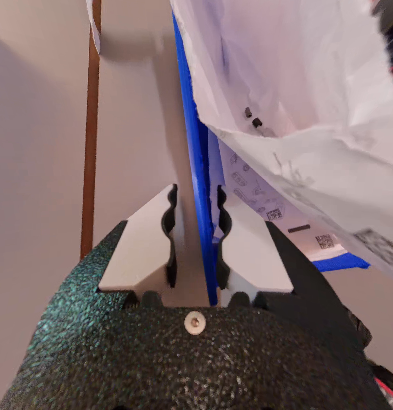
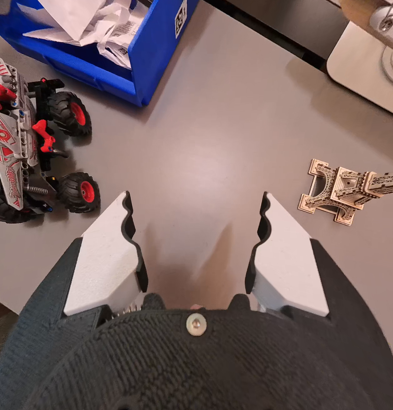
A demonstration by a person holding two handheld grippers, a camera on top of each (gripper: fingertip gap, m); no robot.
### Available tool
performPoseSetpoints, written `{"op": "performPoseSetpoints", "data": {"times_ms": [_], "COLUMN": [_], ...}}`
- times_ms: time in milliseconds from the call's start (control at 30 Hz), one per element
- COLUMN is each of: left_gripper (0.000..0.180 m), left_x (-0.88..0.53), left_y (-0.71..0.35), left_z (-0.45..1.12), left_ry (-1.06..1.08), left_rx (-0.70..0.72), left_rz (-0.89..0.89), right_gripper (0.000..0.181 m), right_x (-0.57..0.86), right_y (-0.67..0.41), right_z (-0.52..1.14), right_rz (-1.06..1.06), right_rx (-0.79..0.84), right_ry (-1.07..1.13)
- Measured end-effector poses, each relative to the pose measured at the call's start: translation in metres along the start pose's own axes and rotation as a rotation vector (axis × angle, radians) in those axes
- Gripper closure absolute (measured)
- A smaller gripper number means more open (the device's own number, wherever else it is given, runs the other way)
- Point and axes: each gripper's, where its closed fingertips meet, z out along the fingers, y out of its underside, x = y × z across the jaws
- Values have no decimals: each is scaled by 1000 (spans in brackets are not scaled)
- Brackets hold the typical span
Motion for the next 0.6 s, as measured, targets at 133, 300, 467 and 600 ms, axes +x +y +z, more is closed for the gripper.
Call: {"op": "performPoseSetpoints", "data": {"times_ms": [133,300,467,600], "left_gripper": [177,177,177,177], "left_x": [5,7,11,15], "left_y": [-2,-2,2,-1], "left_z": [7,6,2,-3], "left_ry": [54,95,131,133], "left_rx": [30,43,59,91], "left_rz": [-88,-176,-280,-292], "right_gripper": [68,70,71,72], "right_x": [1,6,9,10], "right_y": [3,6,1,-6], "right_z": [3,6,8,8], "right_rz": [-14,8,22,17], "right_rx": [-8,-15,-10,10], "right_ry": [-6,2,4,8]}}
